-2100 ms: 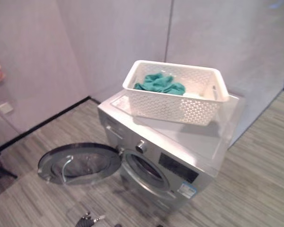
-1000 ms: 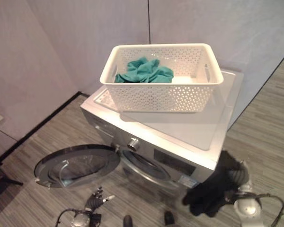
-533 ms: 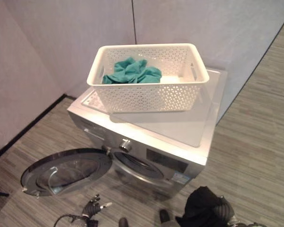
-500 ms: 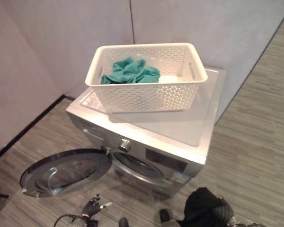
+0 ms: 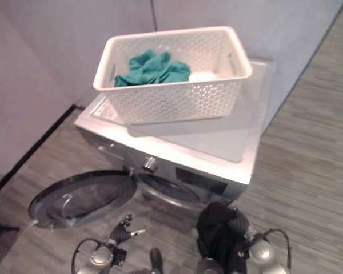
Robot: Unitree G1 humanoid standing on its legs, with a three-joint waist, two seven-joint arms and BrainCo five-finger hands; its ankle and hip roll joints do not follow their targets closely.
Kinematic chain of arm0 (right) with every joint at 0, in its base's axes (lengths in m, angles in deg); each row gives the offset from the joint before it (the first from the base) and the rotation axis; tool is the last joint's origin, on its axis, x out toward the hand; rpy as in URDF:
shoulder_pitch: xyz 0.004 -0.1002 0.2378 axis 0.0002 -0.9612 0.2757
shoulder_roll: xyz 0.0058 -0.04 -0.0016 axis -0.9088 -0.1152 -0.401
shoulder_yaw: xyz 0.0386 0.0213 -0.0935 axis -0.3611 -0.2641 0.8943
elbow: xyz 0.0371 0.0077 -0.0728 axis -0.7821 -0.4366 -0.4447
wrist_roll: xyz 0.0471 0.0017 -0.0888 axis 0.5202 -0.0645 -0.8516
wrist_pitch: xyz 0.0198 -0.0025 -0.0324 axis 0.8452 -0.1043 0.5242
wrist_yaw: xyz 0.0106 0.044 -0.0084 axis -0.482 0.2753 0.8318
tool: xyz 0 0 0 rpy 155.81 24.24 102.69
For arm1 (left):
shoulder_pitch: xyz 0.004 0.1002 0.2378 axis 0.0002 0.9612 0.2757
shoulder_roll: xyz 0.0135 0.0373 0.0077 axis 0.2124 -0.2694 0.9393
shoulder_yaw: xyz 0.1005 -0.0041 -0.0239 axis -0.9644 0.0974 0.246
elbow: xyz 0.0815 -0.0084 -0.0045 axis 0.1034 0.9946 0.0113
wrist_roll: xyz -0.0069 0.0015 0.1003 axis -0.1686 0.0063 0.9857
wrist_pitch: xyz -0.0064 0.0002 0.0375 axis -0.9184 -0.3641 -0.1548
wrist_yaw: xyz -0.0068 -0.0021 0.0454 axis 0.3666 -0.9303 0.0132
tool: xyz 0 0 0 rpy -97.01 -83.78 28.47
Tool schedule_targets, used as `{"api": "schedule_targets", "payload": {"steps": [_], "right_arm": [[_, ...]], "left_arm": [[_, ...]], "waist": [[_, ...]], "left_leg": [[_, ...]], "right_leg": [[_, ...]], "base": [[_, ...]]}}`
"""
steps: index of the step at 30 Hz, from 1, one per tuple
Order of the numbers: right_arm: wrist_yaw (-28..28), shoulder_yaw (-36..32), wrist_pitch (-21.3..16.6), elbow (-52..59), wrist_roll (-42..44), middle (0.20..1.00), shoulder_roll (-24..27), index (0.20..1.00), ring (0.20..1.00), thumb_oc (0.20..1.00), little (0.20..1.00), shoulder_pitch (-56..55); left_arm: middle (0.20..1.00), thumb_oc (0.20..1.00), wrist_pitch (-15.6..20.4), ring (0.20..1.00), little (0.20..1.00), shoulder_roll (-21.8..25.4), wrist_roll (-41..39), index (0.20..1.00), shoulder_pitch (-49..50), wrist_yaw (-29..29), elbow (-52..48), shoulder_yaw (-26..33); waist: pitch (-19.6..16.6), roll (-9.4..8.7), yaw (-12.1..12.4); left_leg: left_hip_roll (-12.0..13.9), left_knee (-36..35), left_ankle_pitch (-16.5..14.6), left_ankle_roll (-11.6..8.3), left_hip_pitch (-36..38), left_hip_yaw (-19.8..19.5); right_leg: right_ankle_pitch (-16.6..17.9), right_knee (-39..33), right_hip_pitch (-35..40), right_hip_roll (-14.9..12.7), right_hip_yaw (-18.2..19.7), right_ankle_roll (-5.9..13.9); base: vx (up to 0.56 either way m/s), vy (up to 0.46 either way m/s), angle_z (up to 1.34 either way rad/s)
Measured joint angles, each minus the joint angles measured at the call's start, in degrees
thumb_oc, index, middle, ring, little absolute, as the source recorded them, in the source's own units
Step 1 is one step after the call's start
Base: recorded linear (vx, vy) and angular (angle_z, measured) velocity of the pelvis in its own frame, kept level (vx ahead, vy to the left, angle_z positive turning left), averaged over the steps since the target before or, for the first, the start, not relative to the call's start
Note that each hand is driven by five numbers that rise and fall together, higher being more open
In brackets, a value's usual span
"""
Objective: Grab the laundry basket,head to the washer,open it,put in the laundry and shut it.
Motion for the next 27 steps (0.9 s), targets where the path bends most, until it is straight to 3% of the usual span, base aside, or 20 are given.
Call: {"api": "schedule_targets", "payload": {"steps": [2,3,4,6,8,9,10,11,12,13,14,16,17,18,20,22,23,25,27], "right_arm": [[0.93,1.87,0.02,-2.06,0.73,0.2,-1.45,0.2,0.2,0.2,0.2,4.13],[1.08,4.2,0.1,-3.14,1.26,0.2,-2.0,0.2,0.2,0.2,0.2,6.55],[1.08,6.46,0.15,-4.86,2.26,0.2,-1.95,0.2,0.2,0.2,0.2,8.25],[0.77,7.22,-0.06,-4.55,2.69,0.2,-2.09,0.2,0.2,0.2,0.2,7.78],[0.67,8.45,0.0,-4.34,2.75,0.2,-2.09,0.2,0.2,0.2,0.2,7.45],[0.58,8.83,-0.03,-3.93,3.07,0.2,-2.13,0.2,0.2,0.2,0.2,7.08],[0.44,9.44,-0.05,-3.88,3.39,0.2,-2.22,0.2,0.2,0.2,0.2,7.24],[0.39,9.56,-0.09,-3.85,3.59,0.2,-2.31,0.2,0.2,0.2,0.2,7.22],[0.37,9.48,-0.11,-3.97,3.69,0.2,-2.47,0.2,0.2,0.2,0.2,8.29],[0.37,9.38,-0.19,-4.34,4.38,0.2,-1.98,0.2,0.2,0.2,0.2,10.01],[0.82,9.75,-0.16,-4.72,4.96,0.2,-1.52,0.2,0.2,0.2,0.2,10.83],[0.74,10.08,-0.2,-4.68,5.17,0.2,-1.57,0.2,0.2,0.2,0.2,10.81],[0.76,11.12,-0.22,-4.68,6.07,0.2,-0.71,0.2,0.2,0.2,0.2,11.07],[0.79,11.43,-0.22,-4.7,6.27,0.2,-0.2,0.2,0.2,0.2,0.2,11.57],[0.6,12.01,-0.2,-4.35,7.27,0.2,0.35,0.2,0.2,0.2,0.2,12.92],[0.52,12.29,-0.24,-2.24,7.69,0.2,1.97,0.2,0.2,0.2,0.2,13.28],[0.35,12.26,-0.24,-0.88,8.37,0.2,3.07,0.2,0.2,0.2,0.2,13.16],[-0.36,13.0,-0.32,2.42,9.88,0.2,3.32,0.2,0.2,0.2,0.2,13.74],[-0.79,13.81,-1.22,2.73,10.95,0.2,2.73,0.2,0.2,0.2,0.2,14.33]], "left_arm": [[1.0,1.0,0.09,1.0,1.0,0.19,-0.02,1.0,-1.37,-0.11,1.0,0.18],[1.0,1.0,-0.11,1.0,1.0,0.35,-0.06,1.0,-2.95,0.0,1.36,0.49],[1.0,1.0,-0.01,1.0,1.0,0.36,-0.1,1.0,-4.04,-0.02,0.35,1.36],[1.0,1.0,0.11,1.0,1.0,0.74,-0.12,1.0,-4.75,0.03,-1.59,2.41],[1.0,1.0,0.15,1.0,1.0,3.36,-0.13,1.0,-2.95,0.09,-5.1,3.14],[1.0,1.0,0.13,1.0,1.0,4.91,-0.2,1.0,-1.35,0.13,-6.65,3.69],[1.0,1.0,0.03,1.0,1.0,6.97,-0.29,1.0,0.04,0.09,-7.38,4.37],[1.0,1.0,-0.11,1.0,1.0,8.08,-0.35,1.0,0.31,0.06,-7.44,4.87],[1.0,1.0,-0.31,1.0,1.0,9.14,-0.45,1.0,1.03,0.06,-7.42,5.09],[1.0,1.0,-0.51,1.0,1.0,9.59,-0.63,1.0,1.52,0.13,-7.47,4.92],[1.0,1.0,-0.75,1.0,1.0,8.75,-0.62,1.0,2.41,0.14,-8.82,4.32],[1.0,1.0,-0.92,1.0,1.0,8.48,-0.55,1.0,2.0,0.56,-9.31,2.27],[1.0,1.0,-1.03,1.0,1.0,8.13,-0.1,1.0,1.95,1.01,-9.6,-0.98],[1.0,1.0,-1.01,1.0,1.0,8.09,-0.09,1.0,1.7,1.07,-10.27,-2.0],[1.0,1.0,-1.07,1.0,1.0,8.0,-0.05,1.0,1.22,1.28,-11.27,-2.23],[1.0,1.0,-1.45,1.0,1.0,8.21,0.17,1.0,1.42,1.56,-14.34,-3.01],[1.0,1.0,-1.33,1.0,1.0,8.23,0.54,1.0,1.01,1.81,-15.7,-3.12],[1.0,1.0,-0.67,1.0,1.0,8.59,1.71,1.0,0.52,1.83,-16.85,-2.67],[1.0,1.0,-0.66,1.0,1.0,8.89,2.18,1.0,0.21,1.93,-16.91,-2.79]], "waist": [[1.32,-0.99,-0.03],[2.28,-1.72,0.2],[3.42,-1.06,1.58],[3.62,-0.63,3.65],[3.09,-1.89,6.27],[2.51,-2.98,8.11],[1.71,-5.34,10.13],[1.17,-6.63,11.45],[0.9,-7.82,12.74],[0.9,-7.66,12.68],[1.01,-7.65,13.43],[1.31,-8.38,13.97],[1.32,-8.61,14.23],[1.63,-8.07,14.01],[2.1,-8.29,14.44],[2.19,-7.05,13.41],[2.54,-6.11,12.37],[2.29,-5.26,12.84],[2.34,-4.26,12.9]], "left_leg": [[-0.55,0.02,-0.19,0.72,0.44,3.2],[-0.48,1.14,-0.14,3.32,-0.4,5.56],[0.73,1.35,-0.48,3.95,0.21,7.24],[2.23,2.4,-0.76,4.45,-0.13,7.73],[3.13,2.75,-0.48,4.11,-0.06,7.93],[3.68,3.49,-0.16,3.67,-0.36,7.83],[4.25,5.48,-0.11,3.64,-1.68,7.87],[4.63,7.03,-0.11,3.63,-3.0,7.69],[4.72,8.3,0.09,3.76,-4.35,7.4],[5.8,9.75,1.18,4.31,-6.55,4.8],[7.67,9.99,6.23,5.08,-9.15,1.37],[8.7,11.3,8.84,4.31,-11.24,-1.3],[6.72,11.46,9.66,0.64,-12.27,-3.85],[6.97,11.24,11.43,-1.23,-12.8,-3.71],[7.13,9.37,13.47,-4.03,-12.78,-8.97],[5.6,7.76,13.48,-3.99,-12.15,-12.9],[5.51,7.7,13.16,-4.14,-12.22,-12.48],[4.09,6.0,10.68,-3.53,-12.02,-12.68],[3.74,5.9,9.86,-2.83,-11.6,-12.14]], "right_leg": [[-0.21,2.62,-2.51,-0.49,2.96,0.79],[-0.29,2.86,-2.66,-1.81,-0.5,0.29],[-5.1,11.01,-5.93,-2.95,-7.83,-0.72],[-11.3,23.88,-6.42,-3.54,-8.62,3.65],[-15.1,34.34,-5.07,-3.63,-8.6,5.2],[-16.96,35.25,-2.17,-2.96,-8.91,5.71],[-20.51,31.64,2.0,-3.22,-9.78,5.83],[-22.28,26.25,4.05,-3.32,-10.88,5.07],[-23.18,20.55,6.1,-2.61,-12.29,2.64],[-22.57,16.63,7.53,-0.71,-13.68,-2.17],[-20.08,13.81,7.19,1.99,-14.61,-5.13],[-19.0,12.83,7.63,3.35,-15.1,-6.15],[-18.32,13.24,6.78,4.43,-16.53,-7.13],[-18.15,13.8,6.16,5.51,-16.87,-7.42],[-17.92,14.46,4.91,6.23,-17.14,-7.9],[-17.66,14.34,4.95,6.26,-18.4,-8.34],[-17.61,13.99,5.68,6.26,-19.69,-8.42],[-16.92,12.71,5.43,6.35,-19.68,-9.65],[-16.86,12.69,5.4,7.15,-19.79,-9.66]], "base": [[-0.24,0.083,-0.81],[-0.31,0.082,-0.89],[-0.2,0.013,-0.69],[-0.15,-0.057,-0.25],[-0.19,-0.157,-0.07],[-0.16,-0.134,-0.2],[-0.28,-0.231,-0.22],[-0.28,-0.24,-0.31],[-0.37,-0.31,-0.19],[-0.25,-0.21,0.05],[-0.24,-0.182,0.26],[-0.22,-0.118,0.38],[-0.21,-0.049,0.47],[-0.15,-0.036,0.53],[-0.03,-0.006,0.07],[0.02,0.01,0.22],[0.06,-0.007,0.51],[0.04,-0.026,0.2],[0.04,-0.015,0.05]]}}
